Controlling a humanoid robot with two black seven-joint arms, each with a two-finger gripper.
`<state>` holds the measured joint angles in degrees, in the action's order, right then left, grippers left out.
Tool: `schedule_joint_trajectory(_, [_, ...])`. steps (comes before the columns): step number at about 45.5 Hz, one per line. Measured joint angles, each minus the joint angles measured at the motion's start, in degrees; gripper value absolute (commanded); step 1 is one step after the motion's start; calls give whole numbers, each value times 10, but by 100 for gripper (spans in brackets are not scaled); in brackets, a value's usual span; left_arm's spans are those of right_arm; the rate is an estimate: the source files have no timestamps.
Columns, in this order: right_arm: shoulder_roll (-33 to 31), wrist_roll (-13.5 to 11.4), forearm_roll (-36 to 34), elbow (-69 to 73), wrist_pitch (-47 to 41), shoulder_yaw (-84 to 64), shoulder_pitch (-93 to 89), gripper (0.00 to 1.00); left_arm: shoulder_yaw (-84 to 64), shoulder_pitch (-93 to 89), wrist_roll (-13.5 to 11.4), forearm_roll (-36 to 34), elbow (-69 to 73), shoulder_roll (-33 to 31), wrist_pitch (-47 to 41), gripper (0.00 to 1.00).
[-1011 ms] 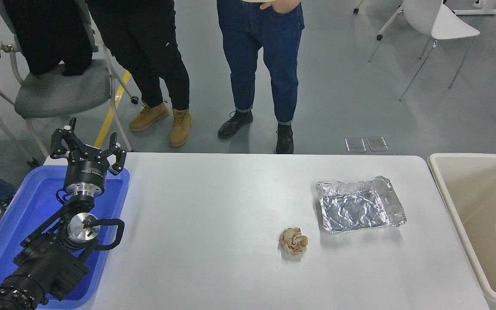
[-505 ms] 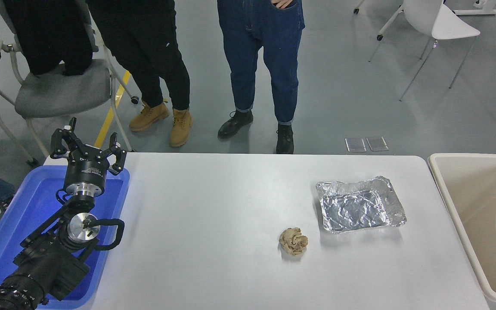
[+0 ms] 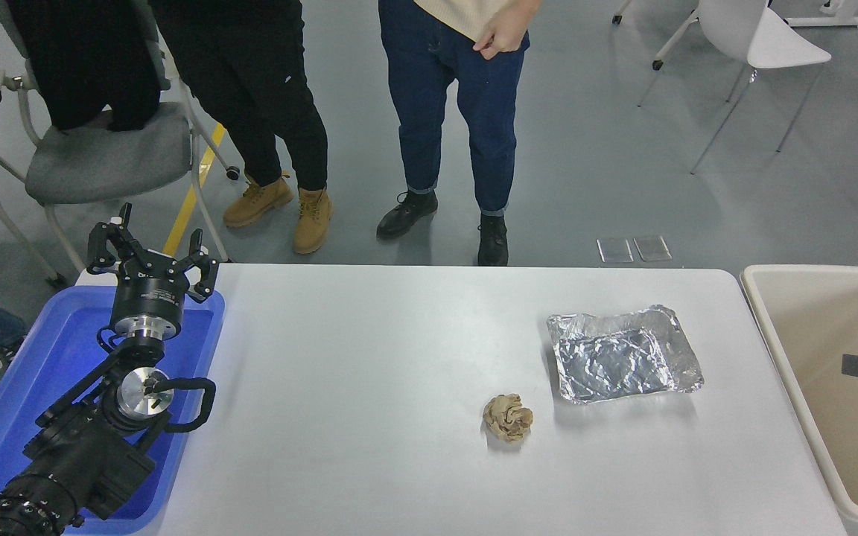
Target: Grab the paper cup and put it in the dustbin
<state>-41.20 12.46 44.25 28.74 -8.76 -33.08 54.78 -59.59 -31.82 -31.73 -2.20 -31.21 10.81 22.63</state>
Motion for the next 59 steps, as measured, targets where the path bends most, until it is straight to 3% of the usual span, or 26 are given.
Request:
schedule_joint_trajectory(15, [-105,0,-14,259,-30,-22,161,100,1,0,1,-1,0,0,1,99])
schedule_joint_trajectory(30, [-129,0,-20,446,-111,-176,403,100,2,-1,1,-1,0,0,1,99])
schedule_joint_trajectory(43, [-48,2,-80,590,-192,-354,677,100,2,-1,1,-1,0,0,1,99])
schedule_joint_trajectory(59, [148,4,-248,672,-291,-427,868,100,2,0,1,0,0,0,0,99])
